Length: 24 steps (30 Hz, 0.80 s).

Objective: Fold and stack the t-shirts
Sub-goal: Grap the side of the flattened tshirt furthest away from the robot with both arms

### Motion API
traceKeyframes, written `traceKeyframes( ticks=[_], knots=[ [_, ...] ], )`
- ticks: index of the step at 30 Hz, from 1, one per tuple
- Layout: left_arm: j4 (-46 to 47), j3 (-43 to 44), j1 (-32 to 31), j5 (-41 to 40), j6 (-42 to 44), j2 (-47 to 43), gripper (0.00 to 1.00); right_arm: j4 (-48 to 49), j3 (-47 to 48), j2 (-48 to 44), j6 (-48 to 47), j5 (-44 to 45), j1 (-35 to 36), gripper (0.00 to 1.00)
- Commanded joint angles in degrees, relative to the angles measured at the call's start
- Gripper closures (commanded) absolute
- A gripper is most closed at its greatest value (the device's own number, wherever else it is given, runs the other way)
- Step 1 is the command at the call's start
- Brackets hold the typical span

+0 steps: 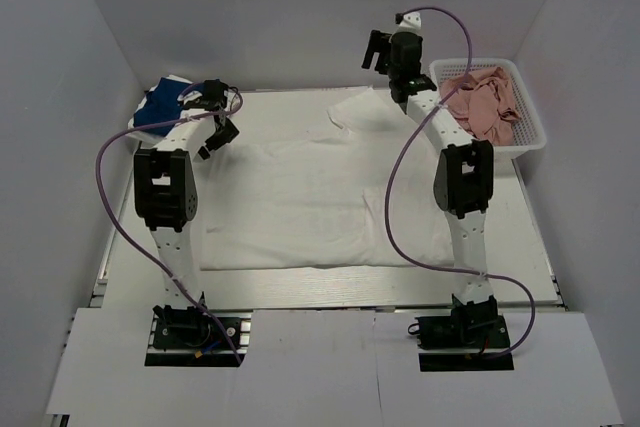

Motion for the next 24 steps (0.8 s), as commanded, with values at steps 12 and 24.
traceKeyframes(
  ticks=[12, 24],
  knots=[
    [2.03, 7.28, -0.28, -1.23, -4.56, 3.68, 0.15, 7.01, 9.58, 20.11, 1.0, -7.68, -0.93, 0.1],
    [-1.93, 10.64, -0.28, -2.98, -4.56, 7.46, 0.11, -19.55, 10.29, 18.53, 2.69, -14.73, -1.28, 0.11]
  ],
)
